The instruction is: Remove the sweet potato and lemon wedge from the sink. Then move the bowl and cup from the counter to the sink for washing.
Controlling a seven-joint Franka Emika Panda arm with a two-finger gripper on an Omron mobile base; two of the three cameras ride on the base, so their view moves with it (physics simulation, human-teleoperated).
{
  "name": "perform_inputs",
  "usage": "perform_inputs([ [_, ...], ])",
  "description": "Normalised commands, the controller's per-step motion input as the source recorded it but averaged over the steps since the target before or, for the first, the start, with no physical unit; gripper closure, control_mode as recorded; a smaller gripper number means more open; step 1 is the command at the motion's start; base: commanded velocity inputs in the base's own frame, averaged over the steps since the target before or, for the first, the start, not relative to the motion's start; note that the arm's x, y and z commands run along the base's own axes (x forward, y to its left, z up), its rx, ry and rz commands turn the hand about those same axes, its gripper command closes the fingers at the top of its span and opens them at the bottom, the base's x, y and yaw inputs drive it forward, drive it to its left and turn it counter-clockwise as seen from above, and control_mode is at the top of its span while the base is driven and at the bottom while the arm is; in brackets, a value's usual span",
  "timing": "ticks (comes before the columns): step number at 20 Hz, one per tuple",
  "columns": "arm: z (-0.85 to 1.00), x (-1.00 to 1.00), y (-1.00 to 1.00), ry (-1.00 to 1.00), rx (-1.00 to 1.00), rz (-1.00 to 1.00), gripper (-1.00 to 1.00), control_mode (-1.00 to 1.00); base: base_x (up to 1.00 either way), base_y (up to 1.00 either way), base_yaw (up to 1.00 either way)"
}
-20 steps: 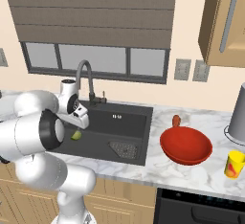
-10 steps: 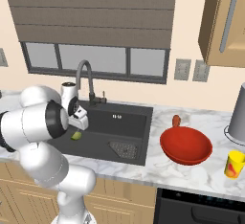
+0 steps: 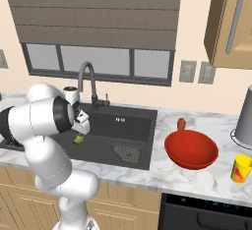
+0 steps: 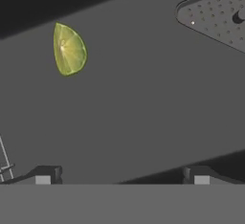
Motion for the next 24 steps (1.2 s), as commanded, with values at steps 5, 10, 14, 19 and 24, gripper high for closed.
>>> perform_inputs([
  [5,-0.17,0.13,0.12,0.0,0.0,0.0,-1.0,-1.0,0.0,0.0,0.0],
  [10,-0.18,0.13,0.11,0.0,0.0,0.0,-1.0,-1.0,0.0,0.0,0.0],
  [14,-0.16,0.12,0.08,0.0,0.0,0.0,-1.0,-1.0,0.0,0.0,0.0],
  [19,-0.16,0.11,0.08,0.0,0.0,0.0,-1.0,-1.0,0.0,0.0,0.0],
  [24,-0.16,0.13,0.08,0.0,0.0,0.0,-1.0,-1.0,0.0,0.0,0.0],
])
